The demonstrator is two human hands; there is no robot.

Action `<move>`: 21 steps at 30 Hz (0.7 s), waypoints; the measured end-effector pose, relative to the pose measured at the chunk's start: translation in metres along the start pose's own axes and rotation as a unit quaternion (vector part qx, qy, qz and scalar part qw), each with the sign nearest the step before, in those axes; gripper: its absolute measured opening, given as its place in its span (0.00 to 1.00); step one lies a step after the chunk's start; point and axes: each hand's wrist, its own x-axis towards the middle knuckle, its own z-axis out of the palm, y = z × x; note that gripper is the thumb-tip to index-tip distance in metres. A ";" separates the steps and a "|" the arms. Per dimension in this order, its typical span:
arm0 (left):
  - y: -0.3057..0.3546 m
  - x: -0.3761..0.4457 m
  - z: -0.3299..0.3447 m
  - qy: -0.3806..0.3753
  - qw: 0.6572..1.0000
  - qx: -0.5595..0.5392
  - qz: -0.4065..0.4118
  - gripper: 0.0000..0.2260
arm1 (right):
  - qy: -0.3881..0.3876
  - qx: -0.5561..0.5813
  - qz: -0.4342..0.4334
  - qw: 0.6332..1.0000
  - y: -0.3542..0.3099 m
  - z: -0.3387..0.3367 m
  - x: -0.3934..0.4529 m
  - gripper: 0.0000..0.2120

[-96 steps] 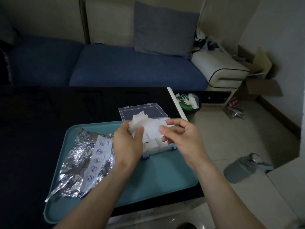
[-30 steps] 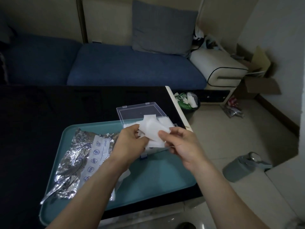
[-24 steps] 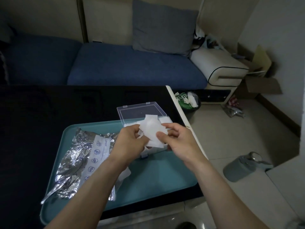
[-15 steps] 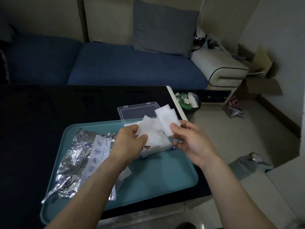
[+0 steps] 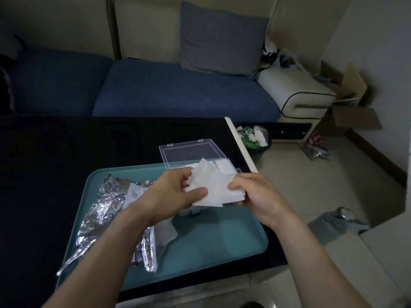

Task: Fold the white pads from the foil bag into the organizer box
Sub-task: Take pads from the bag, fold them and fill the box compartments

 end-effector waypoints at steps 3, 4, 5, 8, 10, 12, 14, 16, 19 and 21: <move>0.000 0.002 0.006 0.056 0.998 -0.016 -0.022 0.04 | -0.001 -0.004 -0.012 1.000 0.000 -0.001 0.001 0.05; -0.001 0.002 0.008 0.078 0.996 -0.021 -0.032 0.05 | 0.000 -0.001 -0.016 1.000 0.000 -0.002 0.001 0.02; -0.003 0.003 0.010 0.096 0.994 -0.028 -0.038 0.05 | 0.004 0.009 -0.024 1.000 0.001 -0.004 0.002 0.04; -0.006 0.005 0.013 0.138 0.988 -0.045 -0.055 0.05 | 0.011 0.083 -0.035 0.996 -0.002 -0.008 0.002 0.19; -0.005 0.005 0.014 0.145 0.986 -0.057 -0.064 0.04 | -0.001 0.146 -0.038 0.988 -0.004 -0.006 0.000 0.17; -0.002 0.005 0.018 0.133 0.986 -0.075 -0.060 0.04 | 0.017 0.140 -0.048 0.989 -0.002 0.002 -0.002 0.17; 0.000 0.005 0.020 0.124 0.988 -0.079 -0.050 0.05 | 0.058 0.065 -0.064 0.994 0.004 0.012 -0.001 0.17; -0.001 0.005 0.020 0.117 0.990 -0.072 -0.040 0.05 | 0.084 -0.006 -0.080 0.993 0.007 0.021 0.000 0.12; -0.002 0.005 0.017 0.083 0.992 -0.094 -0.031 0.03 | 0.111 -0.014 -0.111 0.988 0.007 0.025 0.000 0.10; -0.002 0.006 0.017 0.076 0.992 -0.092 -0.037 0.03 | 0.148 -0.013 -0.138 0.979 0.005 0.023 0.000 0.10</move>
